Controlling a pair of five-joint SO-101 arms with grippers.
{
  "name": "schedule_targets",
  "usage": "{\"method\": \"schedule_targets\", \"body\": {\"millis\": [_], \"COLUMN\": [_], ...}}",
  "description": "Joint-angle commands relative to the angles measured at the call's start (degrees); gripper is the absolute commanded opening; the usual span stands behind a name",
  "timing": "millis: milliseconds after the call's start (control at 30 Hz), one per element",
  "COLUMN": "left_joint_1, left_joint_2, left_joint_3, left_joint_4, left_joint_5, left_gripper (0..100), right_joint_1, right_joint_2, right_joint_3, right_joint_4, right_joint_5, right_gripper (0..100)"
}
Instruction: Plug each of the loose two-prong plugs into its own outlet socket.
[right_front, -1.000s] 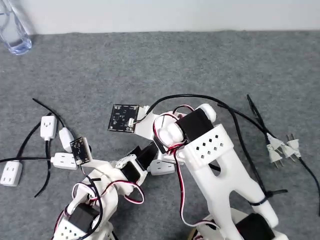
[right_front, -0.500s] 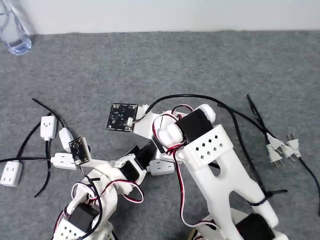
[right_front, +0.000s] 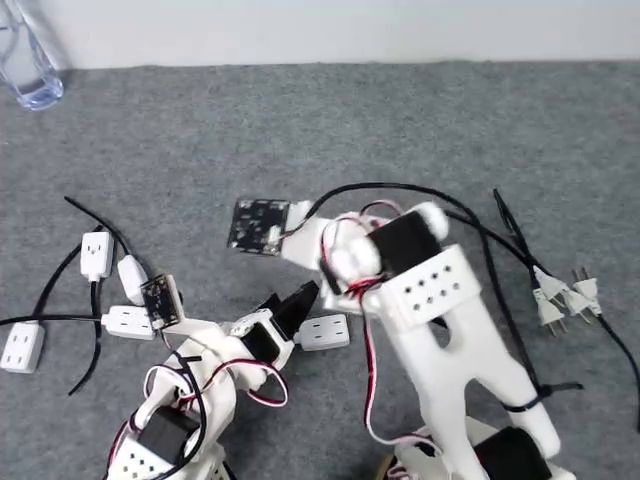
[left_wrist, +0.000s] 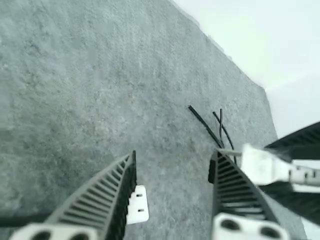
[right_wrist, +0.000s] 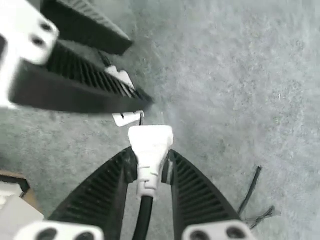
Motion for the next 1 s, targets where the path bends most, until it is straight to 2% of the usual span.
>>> {"method": "schedule_targets", "body": {"millis": [0, 267, 400, 467, 700, 833, 867, 967], "left_joint_1": [-0.7, -2.73, -13.45, -19.08, -28.84, -36.22, -40.18, -54.86], "left_joint_2": [-0.35, -0.35, -0.35, -0.35, -0.35, -0.35, -0.35, -0.35], "left_joint_3": [-1.1, -1.36, -4.53, -4.62, -3.03, -5.49, -6.73, -8.84], "left_joint_4": [-0.44, -0.44, -0.09, -0.18, 0.79, 12.31, 14.77, 14.95], "left_joint_5": [-0.44, -0.44, -0.97, -3.43, -8.62, -17.67, -20.66, -33.93], "left_gripper": [23, 23, 23, 23, 23, 23, 23, 23], "right_joint_1": [3.91, 7.34, 7.43, 7.69, 8.4, 7.6, 7.6, 6.73], "right_joint_2": [-1.8, -1.8, -1.8, -1.8, -1.71, -1.8, -1.8, -1.71], "right_joint_3": [-0.97, 0.35, 0.44, 0.44, 9.85, 15.47, 15.82, 15.82], "right_joint_4": [0.13, 2.15, 5.67, 7.25, 6.99, 1.1, -0.22, -1.89], "right_joint_5": [2.9, 6.24, 8.88, 10.73, 24.62, 26.73, 27.16, 27.6], "right_gripper": [0.9, 0.9, 0.9, 0.9, 0.9, 0.9, 0.9, 0.9]}}
